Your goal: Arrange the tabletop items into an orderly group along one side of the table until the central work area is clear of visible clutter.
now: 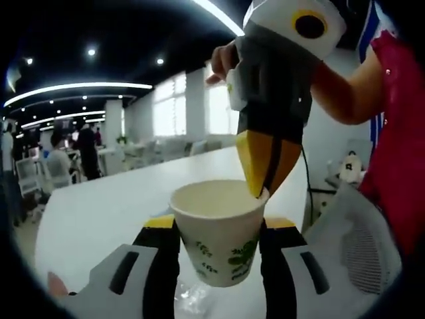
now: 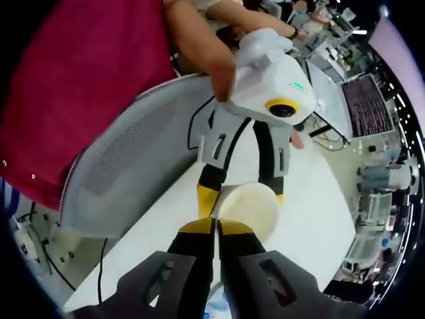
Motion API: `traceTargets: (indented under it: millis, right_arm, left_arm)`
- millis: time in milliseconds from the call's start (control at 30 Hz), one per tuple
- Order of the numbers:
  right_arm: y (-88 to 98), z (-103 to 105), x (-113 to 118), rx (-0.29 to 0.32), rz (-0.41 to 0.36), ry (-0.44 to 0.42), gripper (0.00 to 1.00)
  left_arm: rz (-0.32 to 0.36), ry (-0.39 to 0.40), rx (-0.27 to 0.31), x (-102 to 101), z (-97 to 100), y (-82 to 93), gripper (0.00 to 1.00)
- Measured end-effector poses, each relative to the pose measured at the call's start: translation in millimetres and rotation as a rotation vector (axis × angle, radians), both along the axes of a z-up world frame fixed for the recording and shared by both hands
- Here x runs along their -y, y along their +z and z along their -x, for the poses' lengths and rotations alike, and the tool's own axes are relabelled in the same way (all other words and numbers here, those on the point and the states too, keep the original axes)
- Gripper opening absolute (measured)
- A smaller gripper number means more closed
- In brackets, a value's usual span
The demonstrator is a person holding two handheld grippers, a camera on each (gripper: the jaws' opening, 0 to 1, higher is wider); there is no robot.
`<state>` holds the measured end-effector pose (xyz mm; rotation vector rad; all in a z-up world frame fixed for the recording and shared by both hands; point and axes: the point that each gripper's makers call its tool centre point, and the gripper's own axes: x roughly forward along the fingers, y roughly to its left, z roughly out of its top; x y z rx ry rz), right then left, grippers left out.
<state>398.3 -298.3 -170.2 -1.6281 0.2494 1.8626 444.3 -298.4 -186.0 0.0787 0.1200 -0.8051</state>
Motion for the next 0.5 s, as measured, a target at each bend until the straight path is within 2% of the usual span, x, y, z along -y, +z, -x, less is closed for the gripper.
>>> traceTargets:
  millis: [500]
  right_arm:
    - [-1.1,-5.1,8.4,0.015,-0.01,-0.026,0.02]
  left_arm:
    - [-0.004,-0.029,0.009,8.8,-3.6,0.1,0.43]
